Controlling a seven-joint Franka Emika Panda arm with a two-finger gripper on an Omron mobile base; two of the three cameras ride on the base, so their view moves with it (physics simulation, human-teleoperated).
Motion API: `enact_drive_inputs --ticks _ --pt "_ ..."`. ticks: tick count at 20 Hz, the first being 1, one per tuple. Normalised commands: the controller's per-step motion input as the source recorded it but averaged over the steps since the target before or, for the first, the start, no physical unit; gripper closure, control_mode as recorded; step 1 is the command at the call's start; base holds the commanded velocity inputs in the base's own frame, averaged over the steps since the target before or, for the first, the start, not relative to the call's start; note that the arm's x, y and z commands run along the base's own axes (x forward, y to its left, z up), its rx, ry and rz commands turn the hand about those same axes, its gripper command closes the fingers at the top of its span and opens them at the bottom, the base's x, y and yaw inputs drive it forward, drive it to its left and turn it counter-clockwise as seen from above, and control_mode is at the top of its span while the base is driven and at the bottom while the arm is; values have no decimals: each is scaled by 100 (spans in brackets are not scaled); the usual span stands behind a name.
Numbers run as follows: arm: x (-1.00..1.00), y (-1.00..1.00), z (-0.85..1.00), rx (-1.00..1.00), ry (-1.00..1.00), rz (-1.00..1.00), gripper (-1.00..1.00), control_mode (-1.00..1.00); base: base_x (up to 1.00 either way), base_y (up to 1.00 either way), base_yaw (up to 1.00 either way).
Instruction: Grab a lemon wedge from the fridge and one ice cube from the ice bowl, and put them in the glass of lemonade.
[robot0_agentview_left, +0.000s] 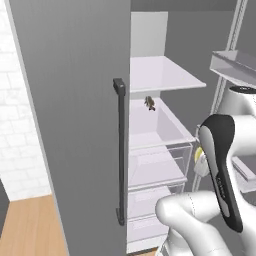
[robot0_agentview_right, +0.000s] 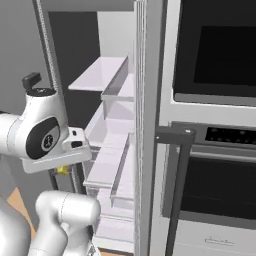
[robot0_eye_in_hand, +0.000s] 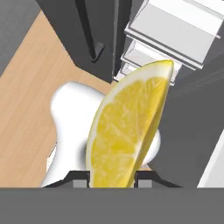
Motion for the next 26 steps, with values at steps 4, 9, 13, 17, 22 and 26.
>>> enact_drive_inputs --ticks 4,9,13,17,22,26 --pt "0 0 0 0 0 0 100 100 -100 0 0" --pt "0 0 0 0 0 0 100 100 -100 -9 0" --pt "0 0 0 0 0 0 100 100 -91 -72 -17" --pt "0 0 0 0 0 0 100 100 -11 -98 -55" --pt "0 0 0 0 0 0 100 100 2 -100 -55" --pt "0 0 0 0 0 0 100 100 48 -100 -36"
